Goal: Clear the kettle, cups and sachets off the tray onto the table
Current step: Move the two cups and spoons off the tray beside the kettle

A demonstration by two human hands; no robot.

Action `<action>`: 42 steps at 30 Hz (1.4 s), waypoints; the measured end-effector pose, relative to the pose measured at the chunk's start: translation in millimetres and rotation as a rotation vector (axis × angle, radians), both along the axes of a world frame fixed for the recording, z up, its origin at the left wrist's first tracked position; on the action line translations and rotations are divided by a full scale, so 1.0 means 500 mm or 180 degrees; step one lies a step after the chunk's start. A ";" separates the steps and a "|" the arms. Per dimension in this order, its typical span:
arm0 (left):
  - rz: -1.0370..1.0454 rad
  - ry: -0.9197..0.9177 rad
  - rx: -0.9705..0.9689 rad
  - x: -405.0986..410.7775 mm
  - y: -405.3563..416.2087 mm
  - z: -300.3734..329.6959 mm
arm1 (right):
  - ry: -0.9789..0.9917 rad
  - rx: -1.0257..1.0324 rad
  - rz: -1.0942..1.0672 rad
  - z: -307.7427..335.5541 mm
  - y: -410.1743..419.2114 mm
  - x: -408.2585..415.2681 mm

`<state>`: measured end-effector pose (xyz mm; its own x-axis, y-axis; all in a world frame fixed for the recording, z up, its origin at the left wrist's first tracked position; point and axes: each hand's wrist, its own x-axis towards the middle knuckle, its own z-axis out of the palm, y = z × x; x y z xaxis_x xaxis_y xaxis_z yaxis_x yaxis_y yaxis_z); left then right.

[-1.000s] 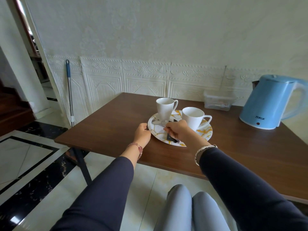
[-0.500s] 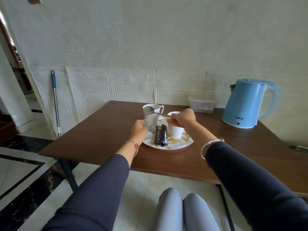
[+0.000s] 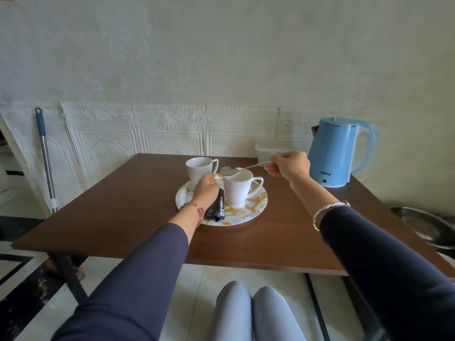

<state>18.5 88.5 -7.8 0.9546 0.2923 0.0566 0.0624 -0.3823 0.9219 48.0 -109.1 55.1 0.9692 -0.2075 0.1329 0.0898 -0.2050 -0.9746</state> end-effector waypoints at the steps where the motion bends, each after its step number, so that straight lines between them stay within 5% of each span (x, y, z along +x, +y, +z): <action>1: -0.0028 0.0008 -0.0011 0.004 -0.003 -0.002 | -0.0007 -0.0016 -0.0020 -0.002 -0.006 0.002; 25: -0.0195 -0.0014 -0.0349 0.057 -0.017 -0.044 | -0.0078 -0.0147 -0.0084 -0.075 0.036 0.070; 33: -0.0146 -0.0047 -0.0239 0.060 -0.019 -0.046 | 0.0475 -0.0683 -0.0062 -0.133 0.023 0.053; 42: -0.0042 -0.0036 -0.0308 0.067 -0.022 -0.050 | 0.0351 -0.1024 0.0189 -0.153 0.057 0.028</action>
